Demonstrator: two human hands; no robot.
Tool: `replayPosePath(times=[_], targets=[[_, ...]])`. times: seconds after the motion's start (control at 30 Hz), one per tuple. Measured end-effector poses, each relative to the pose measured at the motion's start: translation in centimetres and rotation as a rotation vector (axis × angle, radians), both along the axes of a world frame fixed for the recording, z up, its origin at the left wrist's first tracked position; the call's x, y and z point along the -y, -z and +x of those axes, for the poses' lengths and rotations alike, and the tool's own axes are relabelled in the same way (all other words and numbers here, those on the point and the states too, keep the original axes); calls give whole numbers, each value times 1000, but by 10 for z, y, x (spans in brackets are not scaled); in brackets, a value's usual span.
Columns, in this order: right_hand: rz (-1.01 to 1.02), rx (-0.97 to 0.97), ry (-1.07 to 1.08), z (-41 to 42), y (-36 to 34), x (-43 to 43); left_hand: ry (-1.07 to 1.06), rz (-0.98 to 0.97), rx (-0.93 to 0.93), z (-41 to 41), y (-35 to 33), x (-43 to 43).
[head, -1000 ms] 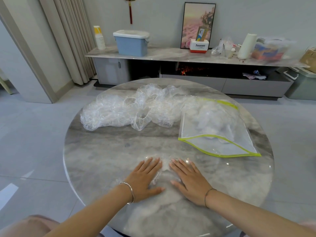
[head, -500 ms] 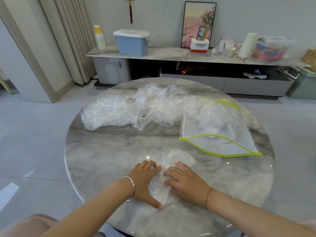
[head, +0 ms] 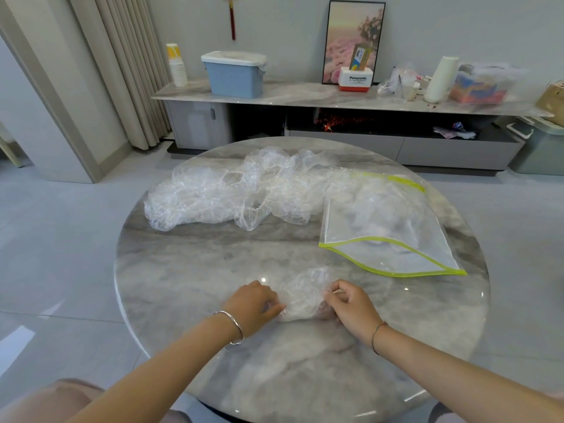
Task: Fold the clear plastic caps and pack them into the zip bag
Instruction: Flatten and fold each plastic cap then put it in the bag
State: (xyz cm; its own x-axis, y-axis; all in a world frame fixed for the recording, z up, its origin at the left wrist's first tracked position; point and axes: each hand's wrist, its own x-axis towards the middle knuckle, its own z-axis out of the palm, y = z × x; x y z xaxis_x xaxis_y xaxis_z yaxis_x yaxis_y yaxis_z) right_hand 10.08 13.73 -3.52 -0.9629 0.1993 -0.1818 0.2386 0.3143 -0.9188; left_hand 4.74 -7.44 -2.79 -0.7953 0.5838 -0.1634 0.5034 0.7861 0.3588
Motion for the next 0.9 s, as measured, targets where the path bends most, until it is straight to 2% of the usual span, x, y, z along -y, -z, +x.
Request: replayPosePath(times=[0.03, 0.1, 0.2, 0.27, 0.33, 0.4, 0.47, 0.5, 0.57, 0.63, 0.73, 0.9], targets=[[30, -4, 14, 1, 2, 0, -17, 7, 20, 1, 1, -1], [242, -136, -5, 4, 1, -1, -57, 19, 75, 2, 1, -3], [606, -498, -211, 8, -6, -2, -132, 67, 108, 0, 4, -8], [766, -584, -362, 9, -8, -2, -175, 91, 96, -1, 3, -10], [824, -528, -483, 8, -3, -4, -201, 117, 54, -1, 2, -10], [869, -430, -568, 8, 2, -5, -170, 139, -143, 2, 1, -10], [863, -326, -644, 8, 10, -10, -4, 177, -378, 4, 1, -12], [858, -317, -673, 7, 12, -13, 101, 206, -419, 5, 0, -14], [843, -331, -670, 5, 14, -14, 273, 191, -452, 6, 2, -14], [871, -393, -623, 4, 10, -13, 333, 89, -454, 6, 7, -11], [919, -517, -580, 2, 6, -11, 320, -2, -412, 4, 13, -6], [979, -462, -560, 2, 8, -6, 266, 19, -413, 2, 14, -10]])
